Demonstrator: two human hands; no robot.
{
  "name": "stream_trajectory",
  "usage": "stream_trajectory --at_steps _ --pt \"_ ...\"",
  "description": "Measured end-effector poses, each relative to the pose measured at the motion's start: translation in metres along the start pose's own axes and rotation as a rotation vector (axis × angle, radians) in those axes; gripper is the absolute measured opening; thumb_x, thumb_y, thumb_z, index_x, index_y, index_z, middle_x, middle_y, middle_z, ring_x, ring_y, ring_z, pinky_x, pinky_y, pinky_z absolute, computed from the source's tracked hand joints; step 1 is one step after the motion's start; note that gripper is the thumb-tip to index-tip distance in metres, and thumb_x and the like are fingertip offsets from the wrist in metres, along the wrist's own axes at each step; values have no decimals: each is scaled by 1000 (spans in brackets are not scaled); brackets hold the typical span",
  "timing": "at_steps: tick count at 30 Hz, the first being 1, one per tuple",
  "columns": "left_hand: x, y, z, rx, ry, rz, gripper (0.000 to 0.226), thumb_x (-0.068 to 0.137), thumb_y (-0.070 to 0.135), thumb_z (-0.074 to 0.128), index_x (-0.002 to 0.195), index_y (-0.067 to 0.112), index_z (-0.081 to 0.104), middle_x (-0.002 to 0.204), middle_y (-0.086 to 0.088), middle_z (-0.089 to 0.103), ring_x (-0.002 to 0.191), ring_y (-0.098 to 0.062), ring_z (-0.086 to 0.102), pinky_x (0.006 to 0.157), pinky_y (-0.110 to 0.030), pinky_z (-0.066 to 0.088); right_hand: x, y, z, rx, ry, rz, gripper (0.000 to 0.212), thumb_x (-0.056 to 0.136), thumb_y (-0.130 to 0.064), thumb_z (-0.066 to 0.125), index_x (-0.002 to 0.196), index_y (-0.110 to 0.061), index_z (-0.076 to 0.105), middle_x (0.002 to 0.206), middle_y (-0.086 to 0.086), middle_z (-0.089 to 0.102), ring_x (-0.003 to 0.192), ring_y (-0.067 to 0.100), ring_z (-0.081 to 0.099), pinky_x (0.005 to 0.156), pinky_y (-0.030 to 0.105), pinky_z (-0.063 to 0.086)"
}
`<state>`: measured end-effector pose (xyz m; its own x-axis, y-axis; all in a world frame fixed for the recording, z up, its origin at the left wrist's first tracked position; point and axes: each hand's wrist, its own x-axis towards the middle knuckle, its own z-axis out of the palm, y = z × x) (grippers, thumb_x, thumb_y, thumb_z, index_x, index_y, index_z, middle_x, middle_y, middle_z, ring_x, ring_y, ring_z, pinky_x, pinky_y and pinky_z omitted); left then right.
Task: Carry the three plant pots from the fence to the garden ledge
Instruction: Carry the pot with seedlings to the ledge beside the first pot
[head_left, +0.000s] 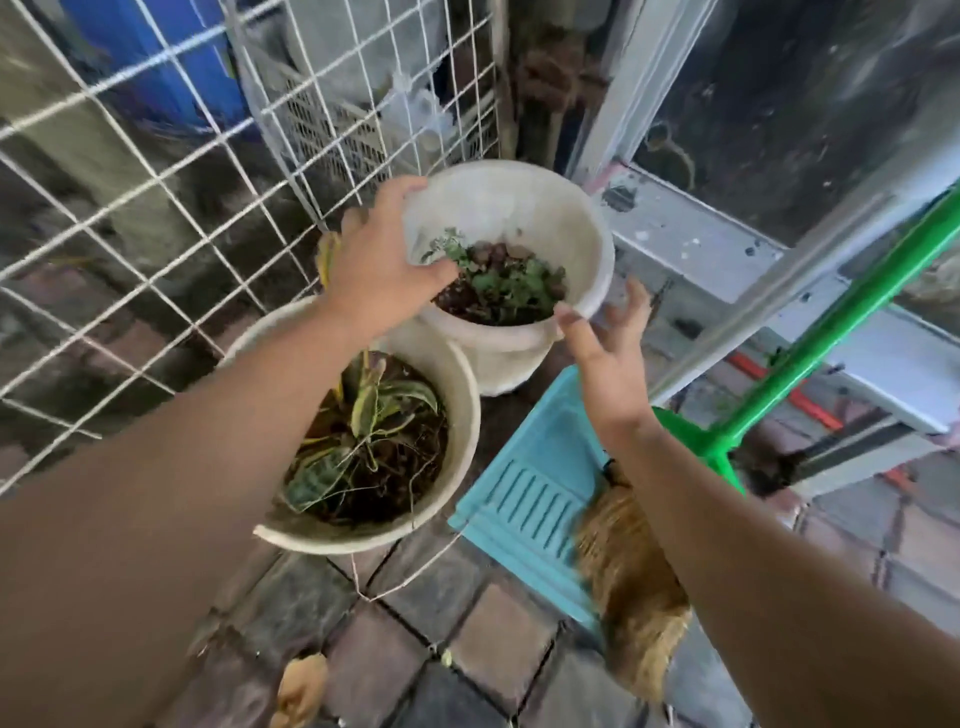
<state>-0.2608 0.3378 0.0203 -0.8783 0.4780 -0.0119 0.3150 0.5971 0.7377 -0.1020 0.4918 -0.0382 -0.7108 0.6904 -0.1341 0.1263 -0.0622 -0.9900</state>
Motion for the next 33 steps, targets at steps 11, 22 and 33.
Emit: stream_trajectory --at_steps 11,22,33 --pt "33 -30 35 -219 58 -6 75 93 20 73 154 33 32 136 -7 61 111 -27 67 93 -38 56 32 64 14 211 -65 -274 125 69 -81 79 166 -30 18 167 -1 40 153 17 41 126 55 35" --pt "37 -24 28 -284 9 -167 54 96 10 70 145 17 48 125 -5 65 113 -30 66 92 -41 59 31 57 7 187 -237 -315 138 60 -73 91 167 -32 13 168 -2 37 157 18 36 128 53 32" --pt "17 -13 23 -748 53 -168 76 96 -18 55 163 13 37 140 -8 60 133 -31 59 113 -47 52 33 27 -11 180 -262 -390 128 58 -69 93 164 -33 32 158 -6 55 148 15 50 124 51 41"
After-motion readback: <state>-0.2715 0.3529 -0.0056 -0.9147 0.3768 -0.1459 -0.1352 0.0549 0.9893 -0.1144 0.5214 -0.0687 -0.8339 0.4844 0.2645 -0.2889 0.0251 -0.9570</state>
